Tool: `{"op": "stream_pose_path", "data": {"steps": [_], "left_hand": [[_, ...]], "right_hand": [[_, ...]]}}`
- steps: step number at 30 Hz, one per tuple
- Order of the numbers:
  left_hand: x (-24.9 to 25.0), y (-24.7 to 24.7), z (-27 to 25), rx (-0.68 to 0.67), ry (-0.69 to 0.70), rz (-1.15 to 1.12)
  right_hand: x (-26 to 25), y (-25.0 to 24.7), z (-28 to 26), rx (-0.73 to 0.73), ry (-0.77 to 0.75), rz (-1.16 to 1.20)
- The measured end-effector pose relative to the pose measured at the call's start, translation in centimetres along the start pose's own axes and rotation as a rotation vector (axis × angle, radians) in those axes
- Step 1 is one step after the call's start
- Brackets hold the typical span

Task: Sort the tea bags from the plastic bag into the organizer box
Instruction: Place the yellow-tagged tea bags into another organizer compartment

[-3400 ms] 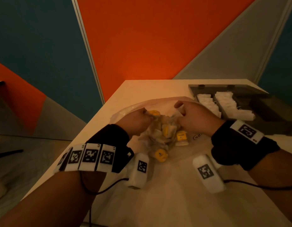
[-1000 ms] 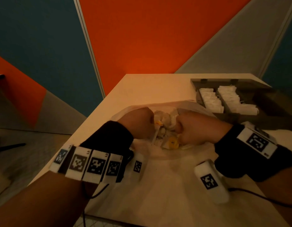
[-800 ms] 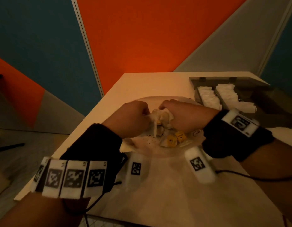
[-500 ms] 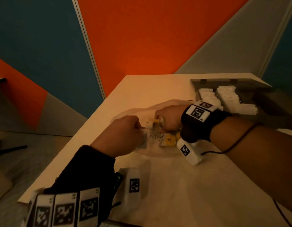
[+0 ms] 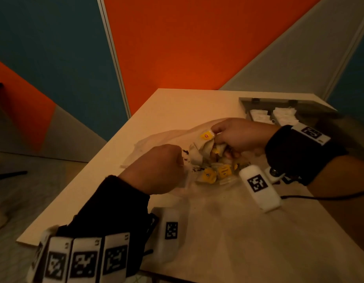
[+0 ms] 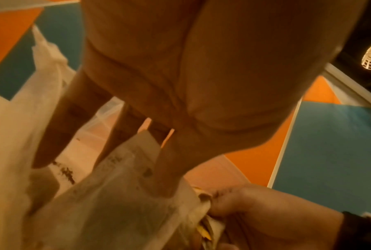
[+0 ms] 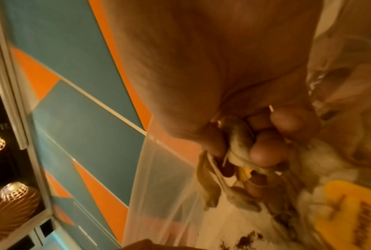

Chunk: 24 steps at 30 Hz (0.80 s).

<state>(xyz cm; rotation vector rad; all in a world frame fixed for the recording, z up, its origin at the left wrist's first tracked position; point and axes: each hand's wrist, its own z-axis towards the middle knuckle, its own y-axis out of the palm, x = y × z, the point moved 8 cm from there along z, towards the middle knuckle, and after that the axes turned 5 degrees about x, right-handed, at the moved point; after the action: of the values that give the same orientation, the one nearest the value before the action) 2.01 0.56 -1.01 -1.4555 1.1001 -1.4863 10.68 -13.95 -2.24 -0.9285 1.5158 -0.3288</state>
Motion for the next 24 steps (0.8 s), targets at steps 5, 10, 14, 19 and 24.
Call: {"op": "stream_pose_path", "data": {"steps": [5,10,14,19,24], "left_hand": [[0.5,0.2,0.1,-0.020,0.048,-0.056],[0.4,0.4,0.4,-0.038,0.053,-0.011],[0.7,0.3,0.3,0.008,0.068,-0.057],[1.0,0.5,0.4,0.040,0.103,-0.118],[0.7,0.3,0.7,0.114,0.074,-0.260]], "right_hand": [[1.2,-0.2,-0.4,0.027,0.175,0.095],[0.4,-1.2,-1.1,0.199,0.056,-0.388],[0.8,-1.2,-1.0,0.164,0.111,-0.203],[-0.3,-0.9,-2.1,0.052,0.041,0.102],[-0.4,-1.9,-2.7,0.106,-0.021,0.183]]}}
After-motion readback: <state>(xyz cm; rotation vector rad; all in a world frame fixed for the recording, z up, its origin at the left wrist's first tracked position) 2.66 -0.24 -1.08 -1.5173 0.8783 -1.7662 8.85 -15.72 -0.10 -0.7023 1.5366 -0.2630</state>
